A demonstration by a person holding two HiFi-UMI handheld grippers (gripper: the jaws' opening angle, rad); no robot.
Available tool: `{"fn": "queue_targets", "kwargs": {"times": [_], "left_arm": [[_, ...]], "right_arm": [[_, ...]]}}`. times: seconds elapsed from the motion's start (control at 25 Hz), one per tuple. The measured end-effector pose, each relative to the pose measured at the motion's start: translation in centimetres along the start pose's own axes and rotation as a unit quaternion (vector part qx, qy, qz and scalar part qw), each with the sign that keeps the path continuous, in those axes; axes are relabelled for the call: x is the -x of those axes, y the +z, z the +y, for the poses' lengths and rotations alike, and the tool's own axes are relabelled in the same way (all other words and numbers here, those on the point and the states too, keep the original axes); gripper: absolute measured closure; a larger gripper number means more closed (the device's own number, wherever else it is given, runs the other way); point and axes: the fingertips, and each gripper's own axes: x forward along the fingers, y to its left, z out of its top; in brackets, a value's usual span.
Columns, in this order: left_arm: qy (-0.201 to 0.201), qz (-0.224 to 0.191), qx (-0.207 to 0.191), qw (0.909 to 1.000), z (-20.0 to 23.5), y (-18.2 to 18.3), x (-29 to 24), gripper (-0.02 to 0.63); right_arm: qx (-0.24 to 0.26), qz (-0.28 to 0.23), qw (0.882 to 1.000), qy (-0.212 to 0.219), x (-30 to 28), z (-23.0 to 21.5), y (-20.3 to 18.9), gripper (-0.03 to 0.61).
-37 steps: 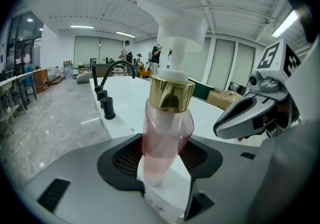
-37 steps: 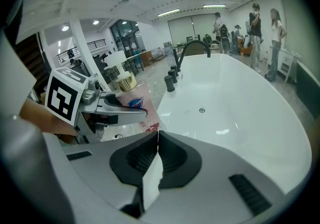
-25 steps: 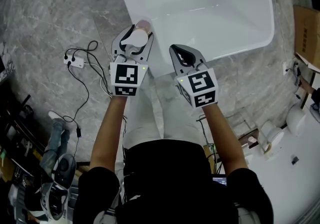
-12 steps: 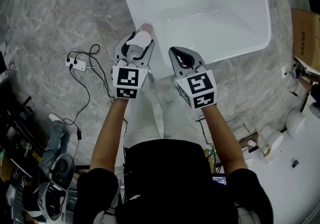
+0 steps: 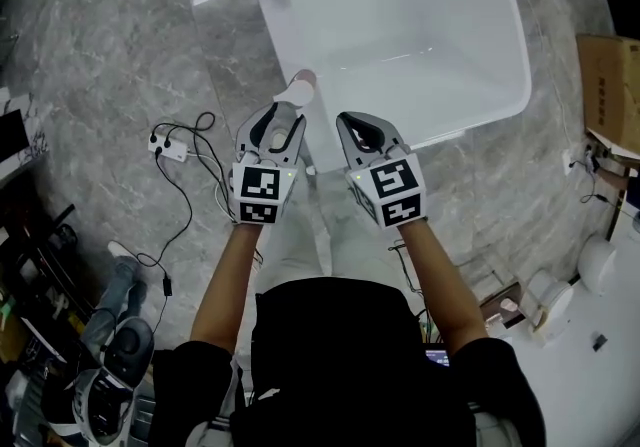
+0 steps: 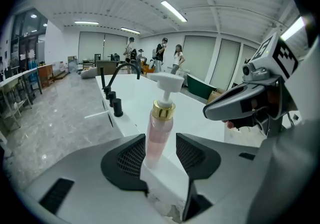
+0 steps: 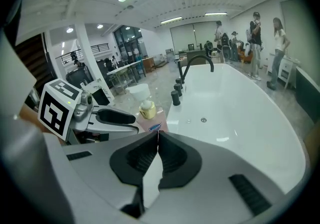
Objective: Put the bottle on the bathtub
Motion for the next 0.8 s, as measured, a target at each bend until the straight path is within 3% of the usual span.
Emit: {"fn": "queue_targets", "kwargs": {"times": [0.28, 0.48, 0.8], "left_arm": [[0.023, -0.037, -0.002, 0.9991, 0.2, 4.7, 5.0, 0.534], [0.031, -0.073, 0.000, 0.9969, -0.6, 9.3, 9.1, 0.589], [0.022, -0.137, -0.007, 0.9903, -3.4, 16.4, 14.7, 0.600]], "right_arm": [[0.004, -0.026, 1.000, 0.000, 2.7, 1.6, 3.2, 0.555], [0.015, -0.051, 0.999, 0.001, 5.4, 2.6, 6.3, 0.555], [0.041, -0.097, 0.994, -0.012, 10.2, 2.2, 11.5, 0.555]]}}
